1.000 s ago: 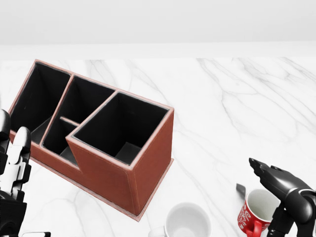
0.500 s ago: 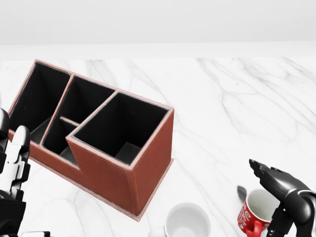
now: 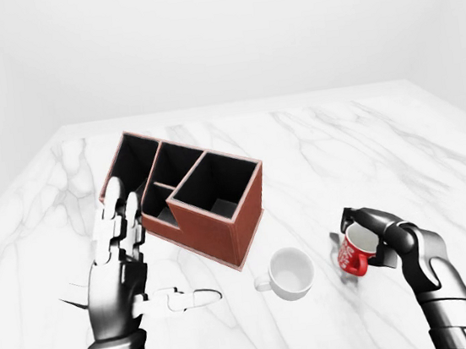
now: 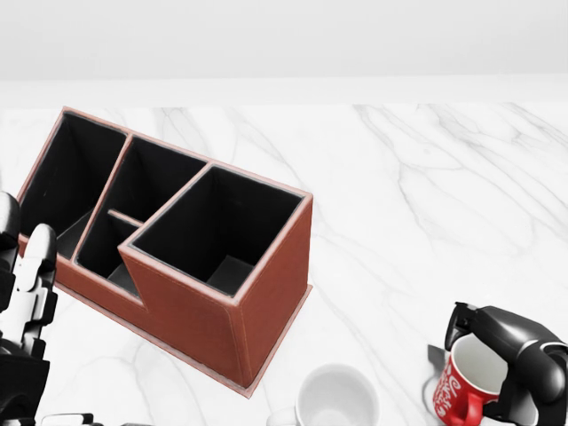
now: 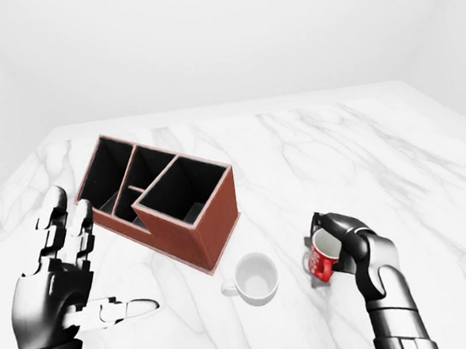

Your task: Pick up the red mug and place it to the right of the caddy.

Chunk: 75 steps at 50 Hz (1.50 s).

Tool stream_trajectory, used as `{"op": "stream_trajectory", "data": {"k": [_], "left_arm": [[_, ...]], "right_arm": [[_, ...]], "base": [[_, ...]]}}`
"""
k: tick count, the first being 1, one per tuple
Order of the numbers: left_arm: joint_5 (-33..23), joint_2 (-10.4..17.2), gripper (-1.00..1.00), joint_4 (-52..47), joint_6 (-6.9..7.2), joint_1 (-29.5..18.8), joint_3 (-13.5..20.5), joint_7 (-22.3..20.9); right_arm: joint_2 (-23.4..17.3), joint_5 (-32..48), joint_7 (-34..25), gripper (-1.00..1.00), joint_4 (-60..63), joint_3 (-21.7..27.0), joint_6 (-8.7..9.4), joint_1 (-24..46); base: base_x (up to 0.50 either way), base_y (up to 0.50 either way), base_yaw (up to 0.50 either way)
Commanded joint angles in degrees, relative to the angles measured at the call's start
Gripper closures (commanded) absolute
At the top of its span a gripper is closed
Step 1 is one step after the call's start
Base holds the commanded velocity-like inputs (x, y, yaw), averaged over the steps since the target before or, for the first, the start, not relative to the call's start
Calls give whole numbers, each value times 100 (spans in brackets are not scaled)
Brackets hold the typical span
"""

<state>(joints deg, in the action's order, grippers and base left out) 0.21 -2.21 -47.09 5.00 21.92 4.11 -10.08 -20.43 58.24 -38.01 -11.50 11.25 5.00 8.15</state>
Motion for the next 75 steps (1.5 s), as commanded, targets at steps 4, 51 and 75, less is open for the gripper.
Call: {"op": "stream_trajectory", "data": {"k": [4,51,75], "left_arm": [[13,16,-100,-12,0,4,2,8],[60,-35,-100,-92,0,18,100,-74],[59,-27,-100,-55,0,-1,104,-64]], "right_arm": [[-146,-78,-199,100,622,269,0,37],[358,513,-199,100,1153,-474,0,1276],[777,577,-199,100,677,-852,0,1576]], "base": [[0,0,0],[0,0,0],[0,0,0]]}}
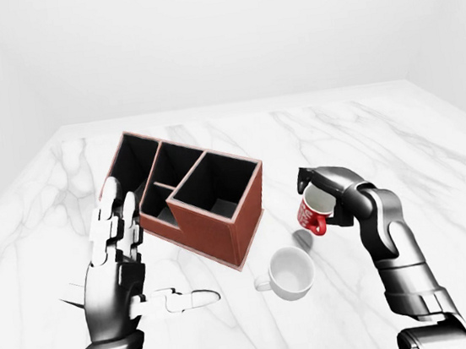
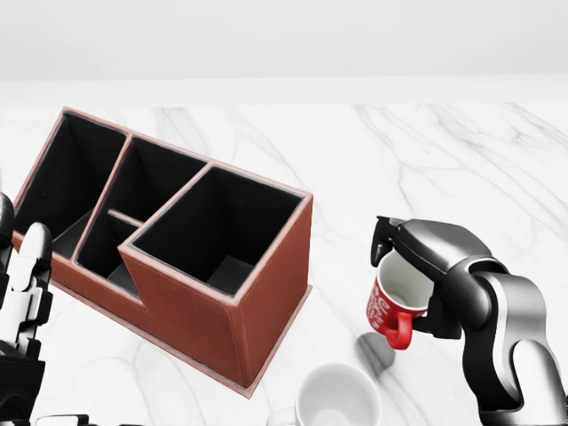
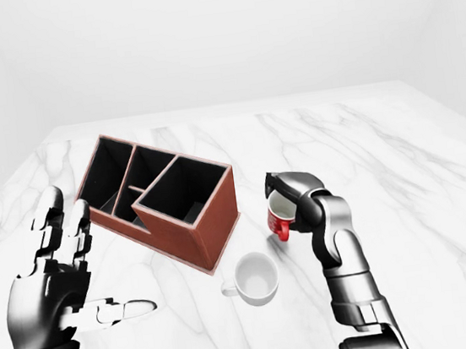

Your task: Pick up the red mug and place it to the right of the caddy.

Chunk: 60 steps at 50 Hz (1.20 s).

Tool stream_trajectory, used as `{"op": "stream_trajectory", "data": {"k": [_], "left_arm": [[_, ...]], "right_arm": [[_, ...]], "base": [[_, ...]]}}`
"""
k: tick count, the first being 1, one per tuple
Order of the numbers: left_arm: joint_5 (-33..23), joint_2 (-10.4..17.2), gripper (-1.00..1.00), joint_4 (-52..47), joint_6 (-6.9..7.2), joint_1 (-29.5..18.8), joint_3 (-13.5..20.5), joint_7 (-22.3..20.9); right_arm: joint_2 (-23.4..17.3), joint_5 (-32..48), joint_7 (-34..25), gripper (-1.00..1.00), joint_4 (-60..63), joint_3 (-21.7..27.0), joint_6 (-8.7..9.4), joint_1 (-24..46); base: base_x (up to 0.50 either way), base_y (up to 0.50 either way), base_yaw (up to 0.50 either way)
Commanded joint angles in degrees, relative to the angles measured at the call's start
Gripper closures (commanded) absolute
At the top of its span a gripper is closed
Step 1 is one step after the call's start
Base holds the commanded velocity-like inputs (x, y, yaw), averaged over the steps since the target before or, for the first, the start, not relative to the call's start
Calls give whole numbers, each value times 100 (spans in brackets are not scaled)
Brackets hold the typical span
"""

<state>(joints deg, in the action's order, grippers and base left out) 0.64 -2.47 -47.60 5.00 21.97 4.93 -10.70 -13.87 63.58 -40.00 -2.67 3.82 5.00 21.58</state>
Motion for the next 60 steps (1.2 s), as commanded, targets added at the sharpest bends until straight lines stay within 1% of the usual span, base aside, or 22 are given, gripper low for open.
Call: {"op": "stream_trajectory", "data": {"k": [1,8,16,24,29,42,52,60], "left_arm": [[13,-2,-100,-7,0,-13,23,-3],[-18,-2,-100,-39,0,32,-36,8],[24,-12,-100,-86,0,24,22,-13],[35,-15,-100,-92,0,38,30,-25],[35,-22,-100,-94,0,43,37,-40],[107,-57,-100,-183,0,57,144,-102],[60,-66,-100,-171,0,52,97,-98],[92,-84,-100,-190,0,68,141,-129]], "right_arm": [[125,24,0,100,-235,-110,0,253],[234,-33,0,100,-481,-212,0,339],[363,-43,0,100,-526,-317,0,200],[477,-79,145,100,-663,-408,0,179],[541,-171,395,100,-950,-438,0,266],[544,-240,608,100,-1201,-502,0,506],[529,-280,846,100,-1410,-502,0,632],[533,-233,992,100,-1553,-514,0,747]], "base": [[0,0,0],[0,0,0],[0,0,0],[0,0,0],[0,0,0],[0,0,0],[0,0,0],[0,0,0]]}}
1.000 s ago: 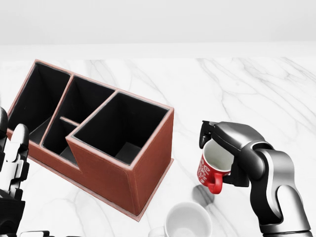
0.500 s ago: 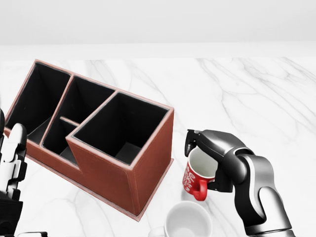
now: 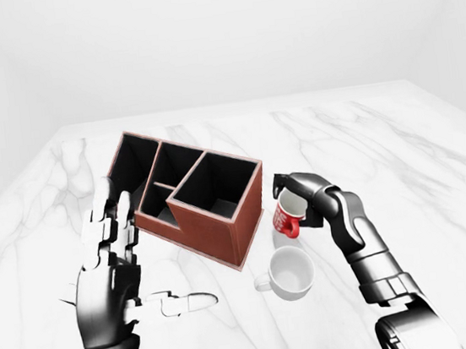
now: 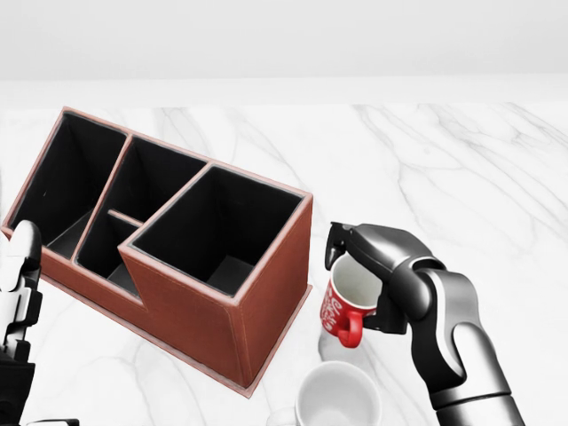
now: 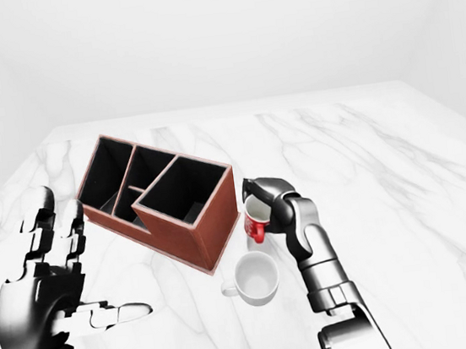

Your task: Pick up the red mug and place it to the right of the caddy.

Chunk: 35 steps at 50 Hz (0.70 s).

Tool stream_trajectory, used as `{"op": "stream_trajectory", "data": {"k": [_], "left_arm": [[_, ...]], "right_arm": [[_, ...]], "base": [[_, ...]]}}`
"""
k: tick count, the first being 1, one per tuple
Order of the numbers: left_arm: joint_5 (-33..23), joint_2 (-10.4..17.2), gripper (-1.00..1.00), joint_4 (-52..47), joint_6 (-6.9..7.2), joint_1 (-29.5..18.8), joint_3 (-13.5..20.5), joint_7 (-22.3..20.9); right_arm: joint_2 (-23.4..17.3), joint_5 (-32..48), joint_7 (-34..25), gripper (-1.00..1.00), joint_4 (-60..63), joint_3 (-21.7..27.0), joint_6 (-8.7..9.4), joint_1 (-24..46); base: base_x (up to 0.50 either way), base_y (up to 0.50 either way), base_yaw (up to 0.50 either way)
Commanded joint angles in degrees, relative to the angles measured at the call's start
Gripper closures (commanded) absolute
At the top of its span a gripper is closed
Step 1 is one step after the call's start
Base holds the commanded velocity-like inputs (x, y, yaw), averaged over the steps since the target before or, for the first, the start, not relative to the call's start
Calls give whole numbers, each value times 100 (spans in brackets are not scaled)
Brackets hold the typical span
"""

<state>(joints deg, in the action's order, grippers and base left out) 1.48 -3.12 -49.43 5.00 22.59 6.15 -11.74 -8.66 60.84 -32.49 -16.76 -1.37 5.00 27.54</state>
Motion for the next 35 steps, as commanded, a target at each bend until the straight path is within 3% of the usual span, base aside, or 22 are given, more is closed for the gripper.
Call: {"op": "stream_trajectory", "data": {"k": [1,18,35], "left_arm": [[-4,-20,-100,-23,0,19,2,-21],[12,-4,-100,-26,0,33,-3,-17],[29,-24,-100,-51,0,47,29,-44]], "right_arm": [[12,36,318,100,-229,6,0,185],[-84,-213,1069,100,-1278,49,0,748],[-88,-237,1441,100,-1787,-51,0,782]], "base": [[0,0,0],[0,0,0],[0,0,0]]}}
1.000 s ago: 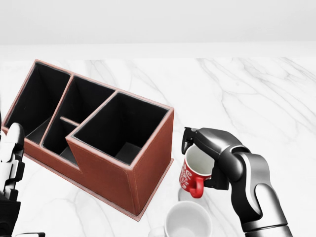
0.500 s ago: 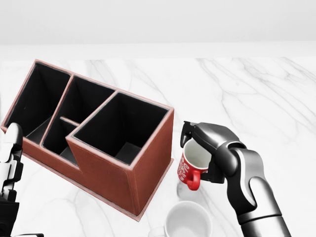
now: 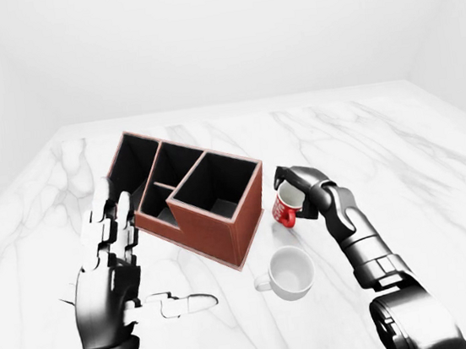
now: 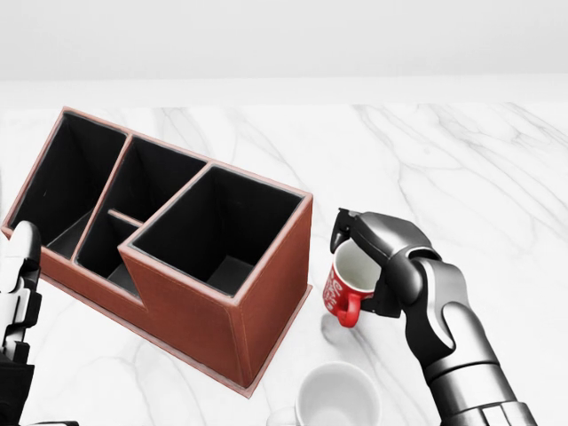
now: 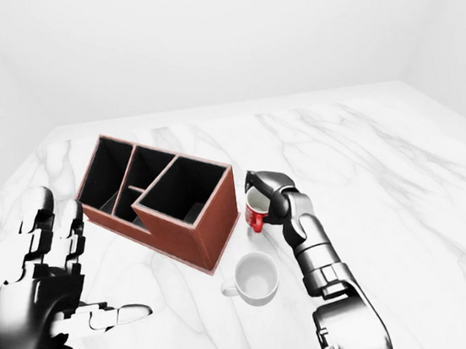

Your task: Pick up the red mug and place it to the right of the caddy.

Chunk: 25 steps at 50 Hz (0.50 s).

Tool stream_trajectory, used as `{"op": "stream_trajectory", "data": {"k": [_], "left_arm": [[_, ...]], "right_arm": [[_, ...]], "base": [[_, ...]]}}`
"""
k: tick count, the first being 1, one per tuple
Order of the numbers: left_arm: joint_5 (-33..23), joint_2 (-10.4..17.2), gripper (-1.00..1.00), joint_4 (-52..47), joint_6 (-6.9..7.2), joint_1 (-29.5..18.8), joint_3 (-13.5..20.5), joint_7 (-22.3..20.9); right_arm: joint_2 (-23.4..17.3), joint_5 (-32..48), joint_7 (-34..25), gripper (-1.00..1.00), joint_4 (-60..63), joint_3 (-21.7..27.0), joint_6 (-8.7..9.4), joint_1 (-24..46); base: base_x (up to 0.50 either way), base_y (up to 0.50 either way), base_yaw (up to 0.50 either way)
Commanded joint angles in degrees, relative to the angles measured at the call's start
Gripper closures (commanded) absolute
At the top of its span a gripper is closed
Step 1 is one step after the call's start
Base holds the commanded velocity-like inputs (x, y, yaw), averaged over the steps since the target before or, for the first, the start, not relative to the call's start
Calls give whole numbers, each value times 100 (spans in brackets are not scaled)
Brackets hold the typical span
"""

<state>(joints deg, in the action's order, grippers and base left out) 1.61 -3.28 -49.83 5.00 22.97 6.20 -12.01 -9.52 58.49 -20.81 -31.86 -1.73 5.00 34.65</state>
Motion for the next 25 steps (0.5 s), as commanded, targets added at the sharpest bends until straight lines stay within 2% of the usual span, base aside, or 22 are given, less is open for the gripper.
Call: {"op": "stream_trajectory", "data": {"k": [1,25], "left_arm": [[13,-10,-100,-4,0,6,23,-18],[59,-44,-100,-79,0,6,111,-73]], "right_arm": [[0,-2,295,100,-296,-16,0,76],[130,-286,1028,100,-1366,-124,0,243]], "base": [[0,0,0],[0,0,0]]}}
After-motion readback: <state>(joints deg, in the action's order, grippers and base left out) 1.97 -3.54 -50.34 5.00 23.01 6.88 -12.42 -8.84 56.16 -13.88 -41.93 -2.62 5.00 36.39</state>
